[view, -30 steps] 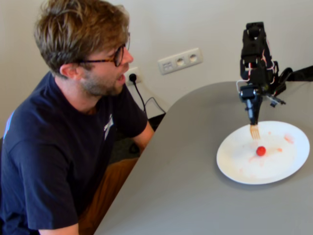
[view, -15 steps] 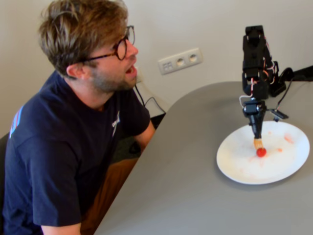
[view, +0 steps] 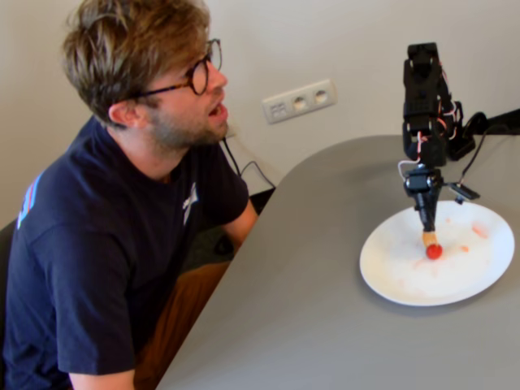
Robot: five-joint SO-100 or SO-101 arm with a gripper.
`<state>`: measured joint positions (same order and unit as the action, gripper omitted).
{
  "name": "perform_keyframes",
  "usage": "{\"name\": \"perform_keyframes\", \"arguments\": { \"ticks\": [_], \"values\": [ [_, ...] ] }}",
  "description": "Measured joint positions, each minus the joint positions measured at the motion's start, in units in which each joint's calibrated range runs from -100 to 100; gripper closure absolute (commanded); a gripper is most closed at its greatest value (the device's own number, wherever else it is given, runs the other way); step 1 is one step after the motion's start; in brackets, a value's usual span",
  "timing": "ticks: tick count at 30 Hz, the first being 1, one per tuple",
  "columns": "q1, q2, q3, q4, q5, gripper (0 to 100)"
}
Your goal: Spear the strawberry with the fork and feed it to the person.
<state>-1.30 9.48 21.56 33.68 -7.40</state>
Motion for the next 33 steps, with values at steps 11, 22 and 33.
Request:
{"name": "perform_keyframes", "arguments": {
  "ticks": [11,22,33],
  "values": [
    [0.3,-23.2,-0.8,1.6,0.3,99],
    [5.0,-66.3,-0.8,1.6,0.3,99],
    [28.3,-64.6,8.1,-18.7,0.1,99]
  ]
}}
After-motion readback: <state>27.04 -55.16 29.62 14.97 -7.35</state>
